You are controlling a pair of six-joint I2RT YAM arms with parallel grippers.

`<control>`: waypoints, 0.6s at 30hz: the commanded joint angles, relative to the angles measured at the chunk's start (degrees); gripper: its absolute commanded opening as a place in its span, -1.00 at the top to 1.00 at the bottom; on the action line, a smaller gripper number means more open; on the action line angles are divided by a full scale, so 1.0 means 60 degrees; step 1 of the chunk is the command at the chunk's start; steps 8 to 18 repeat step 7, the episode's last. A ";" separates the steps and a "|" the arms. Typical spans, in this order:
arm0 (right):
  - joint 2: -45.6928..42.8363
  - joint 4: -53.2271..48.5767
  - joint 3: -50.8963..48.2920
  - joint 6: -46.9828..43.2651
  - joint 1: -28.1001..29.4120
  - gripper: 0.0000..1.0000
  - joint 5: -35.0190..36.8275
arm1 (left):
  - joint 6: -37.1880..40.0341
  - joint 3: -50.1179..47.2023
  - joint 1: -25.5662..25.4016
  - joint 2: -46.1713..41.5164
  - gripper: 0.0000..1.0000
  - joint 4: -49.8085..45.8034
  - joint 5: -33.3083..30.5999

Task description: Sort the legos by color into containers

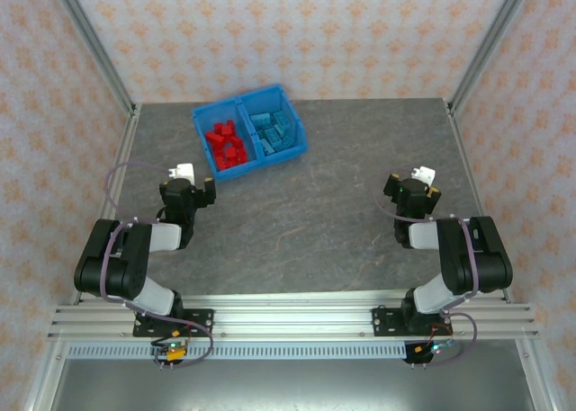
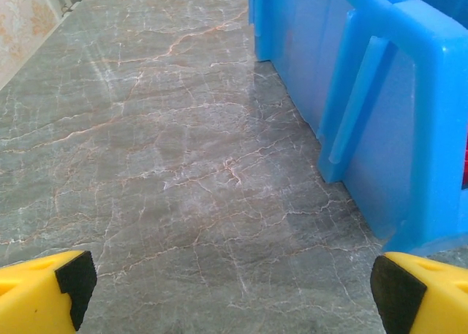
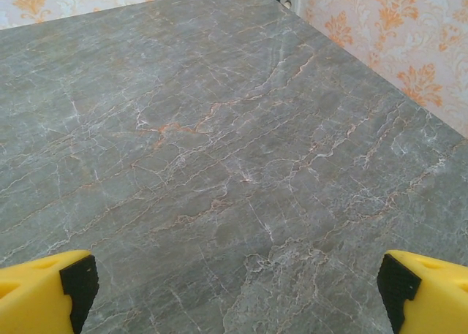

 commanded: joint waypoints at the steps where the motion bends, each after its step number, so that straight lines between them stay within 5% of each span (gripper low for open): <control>1: -0.0069 0.0201 0.0095 0.0001 0.0076 -0.99 -0.0068 | 0.0146 0.0217 -0.0005 -0.0125 -1.00 0.0123 0.0024; 18: -0.0100 0.0289 0.0049 -0.0027 0.0110 -0.98 -0.0050 | 0.0145 0.0216 -0.0003 -0.0119 -1.00 0.0123 0.0024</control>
